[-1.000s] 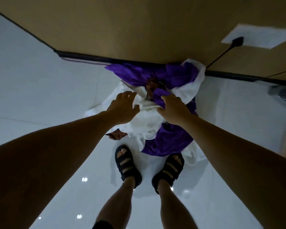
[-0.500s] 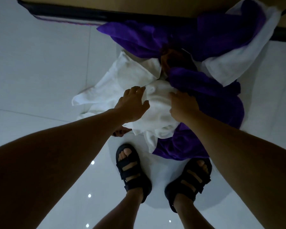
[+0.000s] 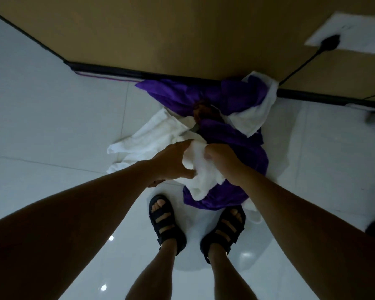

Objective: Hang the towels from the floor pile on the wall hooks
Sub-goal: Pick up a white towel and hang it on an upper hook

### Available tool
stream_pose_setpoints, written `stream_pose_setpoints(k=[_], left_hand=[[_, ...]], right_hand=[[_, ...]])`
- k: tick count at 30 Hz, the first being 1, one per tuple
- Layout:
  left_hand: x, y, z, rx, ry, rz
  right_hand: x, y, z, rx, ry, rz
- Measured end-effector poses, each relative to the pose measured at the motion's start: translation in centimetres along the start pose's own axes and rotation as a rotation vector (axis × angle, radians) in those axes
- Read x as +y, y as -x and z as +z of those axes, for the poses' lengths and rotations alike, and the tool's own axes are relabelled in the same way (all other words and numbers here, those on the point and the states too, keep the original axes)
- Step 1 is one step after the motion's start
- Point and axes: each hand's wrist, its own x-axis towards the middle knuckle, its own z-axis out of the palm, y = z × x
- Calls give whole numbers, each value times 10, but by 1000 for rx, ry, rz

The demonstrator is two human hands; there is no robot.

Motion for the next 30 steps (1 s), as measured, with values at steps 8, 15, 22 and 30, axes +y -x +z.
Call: stream_pose_setpoints(k=[8,15,22,30], left_hand=[[97,105,-60,56,109,84],[195,212,-127,260,204,151],[293,327,-193,236,915,207],[351,420,-251,69,1060,387]], right_hand=[[-93,132,-73,93,-270,54],[-168,248,-150,321,-279,-97],[-251,362,-202,330,-247,-402],[-312,447,-226,318,-60,-686]])
